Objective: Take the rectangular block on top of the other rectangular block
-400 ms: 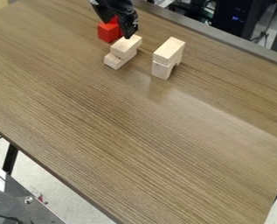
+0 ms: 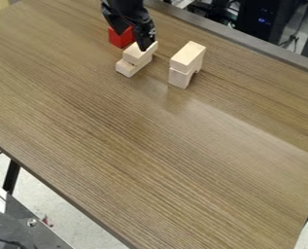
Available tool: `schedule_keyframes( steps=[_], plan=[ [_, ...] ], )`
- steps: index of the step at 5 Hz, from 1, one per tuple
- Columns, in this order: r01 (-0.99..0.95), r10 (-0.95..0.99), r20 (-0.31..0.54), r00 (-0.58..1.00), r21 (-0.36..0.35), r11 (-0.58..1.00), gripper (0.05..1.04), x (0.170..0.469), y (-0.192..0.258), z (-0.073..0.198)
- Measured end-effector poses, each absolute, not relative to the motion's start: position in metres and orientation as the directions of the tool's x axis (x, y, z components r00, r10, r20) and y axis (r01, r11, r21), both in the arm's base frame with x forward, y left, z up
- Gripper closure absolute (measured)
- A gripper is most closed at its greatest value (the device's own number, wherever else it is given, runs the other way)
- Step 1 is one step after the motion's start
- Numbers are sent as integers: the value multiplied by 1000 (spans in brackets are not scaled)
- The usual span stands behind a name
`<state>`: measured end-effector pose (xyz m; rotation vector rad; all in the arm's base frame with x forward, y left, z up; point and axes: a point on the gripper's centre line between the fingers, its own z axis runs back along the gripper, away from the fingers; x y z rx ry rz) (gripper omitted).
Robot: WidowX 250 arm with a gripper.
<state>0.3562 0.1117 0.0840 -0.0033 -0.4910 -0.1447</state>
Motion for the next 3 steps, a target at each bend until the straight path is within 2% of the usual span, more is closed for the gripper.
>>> schedule_keyframes(
  steps=[2, 3],
  plan=[
    [122, -98, 524, 846, -11, 992, 86, 362, 99, 101],
    [44, -49, 510, 859, 21, 999, 85, 372, 89, 110]
  ],
)
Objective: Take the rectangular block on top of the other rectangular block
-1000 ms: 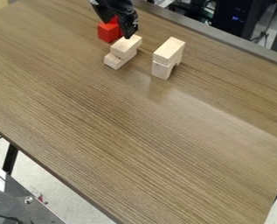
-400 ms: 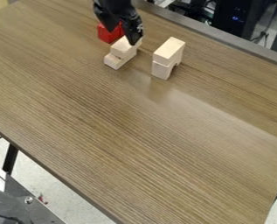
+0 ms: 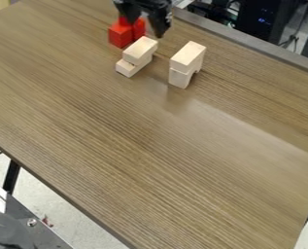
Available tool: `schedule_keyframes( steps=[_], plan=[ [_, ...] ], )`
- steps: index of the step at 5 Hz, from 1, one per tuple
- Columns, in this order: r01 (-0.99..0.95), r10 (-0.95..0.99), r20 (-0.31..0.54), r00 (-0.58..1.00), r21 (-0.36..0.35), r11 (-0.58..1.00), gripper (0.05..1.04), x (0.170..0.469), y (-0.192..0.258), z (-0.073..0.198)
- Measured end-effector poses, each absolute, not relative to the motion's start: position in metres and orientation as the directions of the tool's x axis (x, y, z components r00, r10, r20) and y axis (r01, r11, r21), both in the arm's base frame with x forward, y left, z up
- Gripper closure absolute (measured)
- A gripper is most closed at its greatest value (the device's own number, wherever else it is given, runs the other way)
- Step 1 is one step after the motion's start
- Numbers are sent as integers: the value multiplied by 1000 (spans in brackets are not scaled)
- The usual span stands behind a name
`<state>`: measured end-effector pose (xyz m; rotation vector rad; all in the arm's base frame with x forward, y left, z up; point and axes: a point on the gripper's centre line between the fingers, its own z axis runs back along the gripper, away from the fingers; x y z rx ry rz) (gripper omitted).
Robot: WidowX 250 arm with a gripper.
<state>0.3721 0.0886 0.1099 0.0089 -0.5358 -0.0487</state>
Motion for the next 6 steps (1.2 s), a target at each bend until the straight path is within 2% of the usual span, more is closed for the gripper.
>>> schedule_keyframes(
  steps=[1, 2, 5, 6],
  plan=[
    [-21, -20, 475, 880, 80, 997, 85, 379, 75, 120],
    [-55, -21, 425, 905, 168, 984, 85, 386, 60, 129],
    [-11, -4, 355, 935, 39, 999, 85, 389, 49, 102],
    [1, -18, 353, 936, 46, 999, 85, 388, 50, 99]
  ],
)
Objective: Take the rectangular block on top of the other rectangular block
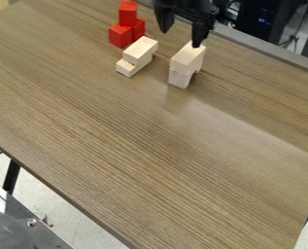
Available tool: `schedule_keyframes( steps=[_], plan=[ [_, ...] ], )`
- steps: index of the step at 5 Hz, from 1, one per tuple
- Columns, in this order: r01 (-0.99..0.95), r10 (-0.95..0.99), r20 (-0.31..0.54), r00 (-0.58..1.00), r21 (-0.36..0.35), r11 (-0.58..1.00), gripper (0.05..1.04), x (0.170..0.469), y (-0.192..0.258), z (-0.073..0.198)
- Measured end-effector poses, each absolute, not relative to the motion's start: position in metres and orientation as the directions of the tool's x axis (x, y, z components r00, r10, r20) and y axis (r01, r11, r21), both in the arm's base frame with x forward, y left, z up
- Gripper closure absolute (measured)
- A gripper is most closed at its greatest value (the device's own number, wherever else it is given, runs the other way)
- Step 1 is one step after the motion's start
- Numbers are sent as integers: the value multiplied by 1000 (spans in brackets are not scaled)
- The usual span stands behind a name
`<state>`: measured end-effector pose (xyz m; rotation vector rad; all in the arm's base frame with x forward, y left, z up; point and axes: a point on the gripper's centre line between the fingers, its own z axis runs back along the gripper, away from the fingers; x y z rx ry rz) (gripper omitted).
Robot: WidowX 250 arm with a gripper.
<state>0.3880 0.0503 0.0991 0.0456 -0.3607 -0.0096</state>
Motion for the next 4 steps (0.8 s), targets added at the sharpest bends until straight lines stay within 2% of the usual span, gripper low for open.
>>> schedule_keyframes(
  steps=[1, 2, 4],
  plan=[
    [15, -32, 352, 935, 51, 999, 85, 387, 51, 97],
    [31, -38, 347, 937, 24, 999, 85, 384, 46, 92],
    [41, -49, 353, 934, 31, 999, 85, 384, 46, 90]
  ],
)
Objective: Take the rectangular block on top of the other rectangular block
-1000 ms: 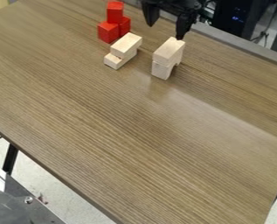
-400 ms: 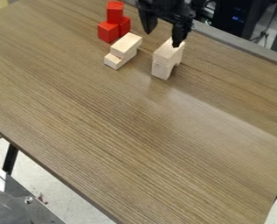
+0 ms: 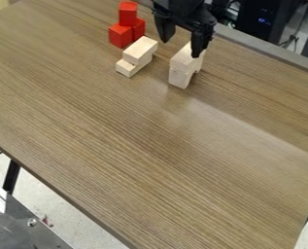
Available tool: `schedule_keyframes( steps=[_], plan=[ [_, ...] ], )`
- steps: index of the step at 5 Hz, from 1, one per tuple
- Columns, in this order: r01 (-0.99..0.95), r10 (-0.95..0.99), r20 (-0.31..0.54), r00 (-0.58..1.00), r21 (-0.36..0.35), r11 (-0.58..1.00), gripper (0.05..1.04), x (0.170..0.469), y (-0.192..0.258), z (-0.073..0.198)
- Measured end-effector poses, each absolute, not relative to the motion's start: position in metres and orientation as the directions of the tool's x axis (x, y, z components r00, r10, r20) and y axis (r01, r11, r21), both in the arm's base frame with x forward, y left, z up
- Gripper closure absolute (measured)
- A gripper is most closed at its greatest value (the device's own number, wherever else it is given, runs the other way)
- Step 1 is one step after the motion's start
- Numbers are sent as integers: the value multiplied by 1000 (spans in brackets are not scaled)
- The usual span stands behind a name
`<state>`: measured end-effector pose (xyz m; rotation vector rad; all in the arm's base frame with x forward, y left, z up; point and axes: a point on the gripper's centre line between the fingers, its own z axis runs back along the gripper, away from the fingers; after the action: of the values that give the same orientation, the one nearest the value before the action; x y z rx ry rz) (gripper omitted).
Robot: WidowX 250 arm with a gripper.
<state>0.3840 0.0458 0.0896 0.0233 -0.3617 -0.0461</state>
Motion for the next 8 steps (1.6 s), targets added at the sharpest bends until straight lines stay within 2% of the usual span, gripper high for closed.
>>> schedule_keyframes(
  steps=[4, 5, 6, 7, 8],
  plan=[
    [30, -38, 375, 926, 27, 999, 85, 395, 47, 70],
    [30, -36, 364, 931, 20, 999, 118, 397, 46, 60],
    [14, -15, 387, 922, 6, 1000, 395, 401, 45, 61],
    [9, -6, 398, 917, -7, 1000, 534, 401, 45, 61],
    [16, -4, 402, 916, -27, 1000, 535, 397, 46, 61]
  ],
)
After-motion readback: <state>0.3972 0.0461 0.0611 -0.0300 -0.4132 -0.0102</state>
